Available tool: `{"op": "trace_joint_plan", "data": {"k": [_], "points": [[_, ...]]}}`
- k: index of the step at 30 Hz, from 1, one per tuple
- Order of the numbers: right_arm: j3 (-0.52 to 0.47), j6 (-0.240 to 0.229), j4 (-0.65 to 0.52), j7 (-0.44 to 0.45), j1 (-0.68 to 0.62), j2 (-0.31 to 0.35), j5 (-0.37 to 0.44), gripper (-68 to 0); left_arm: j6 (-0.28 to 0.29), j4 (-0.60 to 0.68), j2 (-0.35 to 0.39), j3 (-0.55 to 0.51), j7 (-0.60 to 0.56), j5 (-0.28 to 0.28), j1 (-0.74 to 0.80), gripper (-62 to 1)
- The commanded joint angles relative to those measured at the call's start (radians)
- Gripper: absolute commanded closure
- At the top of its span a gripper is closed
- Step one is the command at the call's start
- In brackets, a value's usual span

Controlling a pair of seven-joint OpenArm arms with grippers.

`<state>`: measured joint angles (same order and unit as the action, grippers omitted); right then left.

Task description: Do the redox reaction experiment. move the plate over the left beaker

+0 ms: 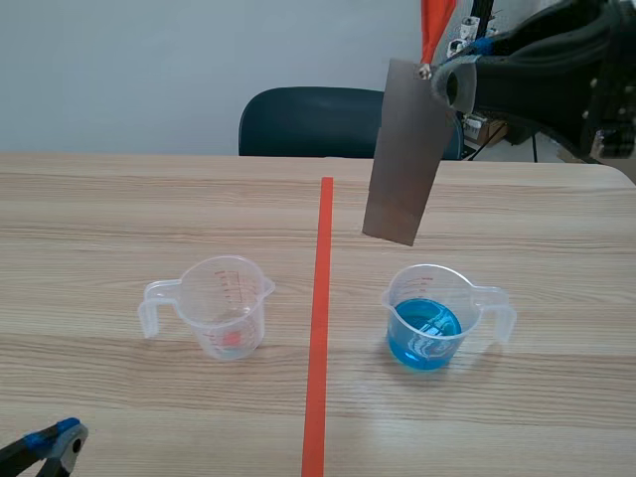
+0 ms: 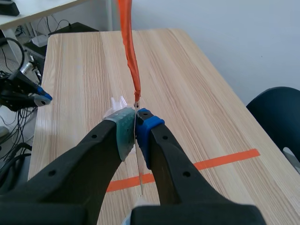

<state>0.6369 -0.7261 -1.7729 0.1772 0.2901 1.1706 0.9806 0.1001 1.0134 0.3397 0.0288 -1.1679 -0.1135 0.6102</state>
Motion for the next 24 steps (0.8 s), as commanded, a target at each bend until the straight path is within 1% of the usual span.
{"op": "trace_joint_plan", "data": {"k": [1, 3, 5, 7, 9, 11, 13, 16, 18, 20, 22, 24], "points": [[-0.016, 0.0, -0.002, -0.003, 0.012, -0.031, -0.013, -0.6, -0.002, -0.019, -0.032, -0.019, -0.08, 0.006, 0.012, -2.7], [-0.016, 0.005, -0.002, -0.023, 0.012, -0.063, -0.04, -0.6, -0.005, -0.069, -0.07, -0.041, -0.169, 0.006, 0.021, -2.7], [-0.016, 0.02, -0.002, -0.022, 0.012, -0.091, -0.047, -0.6, -0.005, -0.124, -0.107, -0.06, -0.239, 0.006, 0.021, -2.7], [-0.016, 0.031, -0.002, -0.021, 0.012, -0.118, -0.047, -0.6, -0.006, -0.166, -0.139, -0.077, -0.29, 0.018, 0.018, -2.7], [-0.016, 0.031, -0.002, -0.022, 0.012, -0.147, -0.047, -0.6, -0.009, -0.19, -0.165, -0.092, -0.335, 0.025, 0.014, -2.7], [-0.016, 0.031, -0.002, -0.022, 0.012, -0.18, -0.051, -0.6, -0.009, -0.204, -0.187, -0.105, -0.362, 0.024, 0.007, -2.7], [-0.016, 0.031, -0.002, -0.028, 0.012, -0.214, -0.055, -0.6, -0.008, -0.205, -0.203, -0.117, -0.362, 0.024, 0.006, -2.7], [-0.016, 0.031, -0.002, -0.064, 0.012, -0.265, -0.054, -0.6, -0.008, -0.205, -0.215, -0.132, -0.362, 0.017, 0.005, -3.7], [-0.016, 0.031, -0.002, -0.104, 0.012, -0.304, -0.054, -0.6, -0.008, -0.204, -0.214, -0.135, -0.363, -0.004, 0.005, -10.2], [-0.016, 0.031, -0.002, -0.142, 0.012, -0.345, -0.055, -0.6, -0.008, -0.204, -0.214, -0.14, -0.381, -0.011, 0.005, -21.6], [-0.016, 0.039, -0.002, -0.19, 0.015, -0.387, -0.055, -0.6, -0.007, -0.204, -0.214, -0.142, -0.386, -0.01, 0.006, -37.5], [-0.016, 0.059, -0.002, -0.255, 0.027, -0.428, -0.054, -0.6, -0.001, -0.193, -0.217, -0.142, -0.386, -0.01, 0.007, -54.8]]}}
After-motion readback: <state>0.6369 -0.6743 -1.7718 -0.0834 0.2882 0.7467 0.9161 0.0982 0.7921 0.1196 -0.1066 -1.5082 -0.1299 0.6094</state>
